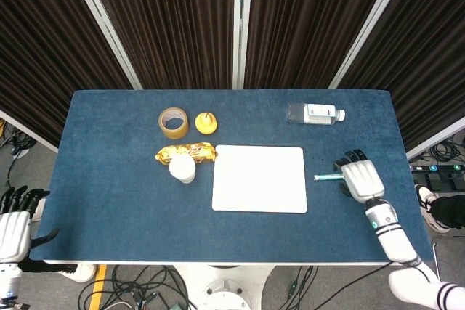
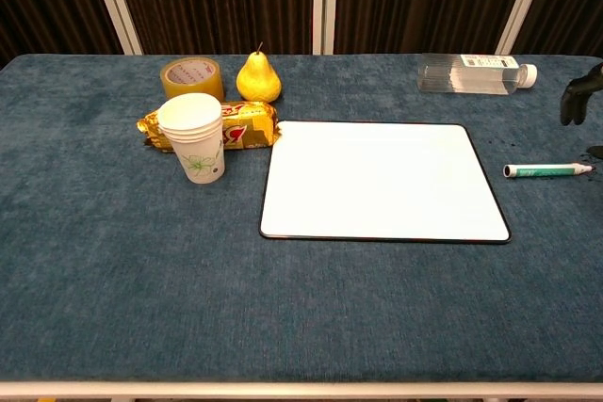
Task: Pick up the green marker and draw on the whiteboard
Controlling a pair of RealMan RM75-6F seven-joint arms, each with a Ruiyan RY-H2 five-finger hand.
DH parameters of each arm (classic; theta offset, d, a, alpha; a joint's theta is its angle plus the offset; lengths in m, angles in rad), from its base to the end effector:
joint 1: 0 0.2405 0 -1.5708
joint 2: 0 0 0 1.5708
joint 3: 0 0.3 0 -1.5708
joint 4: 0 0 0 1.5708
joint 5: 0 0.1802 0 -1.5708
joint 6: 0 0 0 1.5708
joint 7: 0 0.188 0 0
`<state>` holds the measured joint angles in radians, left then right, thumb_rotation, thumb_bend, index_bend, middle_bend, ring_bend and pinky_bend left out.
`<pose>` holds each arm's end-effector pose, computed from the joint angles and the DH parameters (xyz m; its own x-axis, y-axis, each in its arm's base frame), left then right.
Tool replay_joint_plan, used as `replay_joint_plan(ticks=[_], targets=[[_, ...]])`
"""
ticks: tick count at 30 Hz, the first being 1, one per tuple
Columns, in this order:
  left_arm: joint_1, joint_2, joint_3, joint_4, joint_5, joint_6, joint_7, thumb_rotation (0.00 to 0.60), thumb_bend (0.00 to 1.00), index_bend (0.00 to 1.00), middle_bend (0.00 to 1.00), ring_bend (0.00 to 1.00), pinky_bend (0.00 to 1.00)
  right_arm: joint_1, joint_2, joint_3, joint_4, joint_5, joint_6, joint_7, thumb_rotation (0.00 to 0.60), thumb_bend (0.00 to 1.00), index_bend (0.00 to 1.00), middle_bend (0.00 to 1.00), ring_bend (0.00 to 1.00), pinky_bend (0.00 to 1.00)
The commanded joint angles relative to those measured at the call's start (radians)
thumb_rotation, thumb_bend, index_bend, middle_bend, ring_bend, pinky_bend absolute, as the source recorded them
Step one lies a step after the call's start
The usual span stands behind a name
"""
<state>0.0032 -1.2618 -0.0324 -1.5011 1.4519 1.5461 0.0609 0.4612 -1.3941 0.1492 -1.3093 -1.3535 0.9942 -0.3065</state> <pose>-0.3736 0.1912 0.1741 0.4225 0.0009 0.9064 0.8993 0.1239 -0.4193 -0.3102 -0.3680 0.0771 0.6679 -0.1801 0.7221 -0.7420 -0.2371 0.6271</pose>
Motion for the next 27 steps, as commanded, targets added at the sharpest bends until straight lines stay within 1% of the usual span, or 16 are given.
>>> replay_joint_plan(ticks=[1, 4, 10, 22, 25, 27], targets=[[0.002, 0.0, 0.0, 0.002, -0.003, -0.002, -0.002, 0.6, 0.0, 0.25, 0.21, 0.09, 0.07, 0.072, -0.106, -0.003, 0.132, 0.027, -0.074, -0.047, 0.6, 0.19, 0.44, 0.43, 0.19, 0.17], [0.004, 0.001, 0.0, 0.006, -0.007, -0.004, -0.005, 0.6, 0.0, 0.25, 0.21, 0.09, 0.07, 0.088, -0.152, -0.011, 0.197, 0.028, -0.088, -0.045, 0.6, 0.19, 0.45, 0.45, 0.21, 0.17], [0.004, -0.003, -0.002, 0.011, -0.014, -0.012, -0.007, 0.6, 0.0, 0.25, 0.21, 0.09, 0.07, 0.099, -0.197, -0.023, 0.274, 0.03, -0.096, -0.019, 0.6, 0.19, 0.47, 0.48, 0.22, 0.17], [0.005, -0.006, -0.004, 0.02, -0.015, -0.015, -0.013, 0.6, 0.0, 0.25, 0.21, 0.09, 0.07, 0.112, -0.235, -0.043, 0.338, 0.037, -0.118, 0.007, 0.6, 0.2, 0.48, 0.49, 0.24, 0.17], [0.007, -0.008, -0.003, 0.023, -0.016, -0.015, -0.015, 0.6, 0.0, 0.25, 0.21, 0.09, 0.07, 0.116, -0.245, -0.045, 0.349, 0.036, -0.118, 0.01, 0.6, 0.23, 0.52, 0.52, 0.26, 0.18], [0.008, -0.008, -0.004, 0.025, -0.016, -0.013, -0.017, 0.6, 0.0, 0.25, 0.21, 0.09, 0.07, 0.117, -0.248, -0.043, 0.35, 0.03, -0.106, 0.017, 0.6, 0.29, 0.58, 0.55, 0.3, 0.2]])
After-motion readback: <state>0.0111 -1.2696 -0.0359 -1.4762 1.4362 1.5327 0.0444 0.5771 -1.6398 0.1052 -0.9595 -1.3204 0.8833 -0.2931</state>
